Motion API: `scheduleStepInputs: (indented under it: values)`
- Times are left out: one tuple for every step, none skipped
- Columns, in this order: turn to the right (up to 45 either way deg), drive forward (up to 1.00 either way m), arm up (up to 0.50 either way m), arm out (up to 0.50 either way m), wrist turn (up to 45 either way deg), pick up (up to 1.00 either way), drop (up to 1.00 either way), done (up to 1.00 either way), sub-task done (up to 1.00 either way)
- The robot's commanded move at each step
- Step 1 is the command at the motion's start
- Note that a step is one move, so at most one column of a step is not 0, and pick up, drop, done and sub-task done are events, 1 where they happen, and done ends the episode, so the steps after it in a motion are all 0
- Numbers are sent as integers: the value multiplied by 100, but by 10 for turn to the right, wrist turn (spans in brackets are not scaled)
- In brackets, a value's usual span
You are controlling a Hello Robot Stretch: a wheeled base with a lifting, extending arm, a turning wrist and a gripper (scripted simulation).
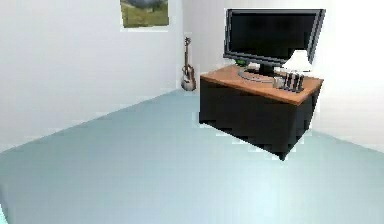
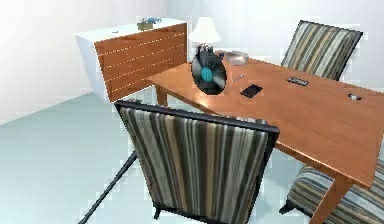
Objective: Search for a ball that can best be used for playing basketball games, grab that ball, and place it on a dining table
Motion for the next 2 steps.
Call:
scheduleStepInputs:
  values:
    - [0,85,0,0,0,0,0,0,0]
    - [-450,0,0,0,0,0,0,0,0]
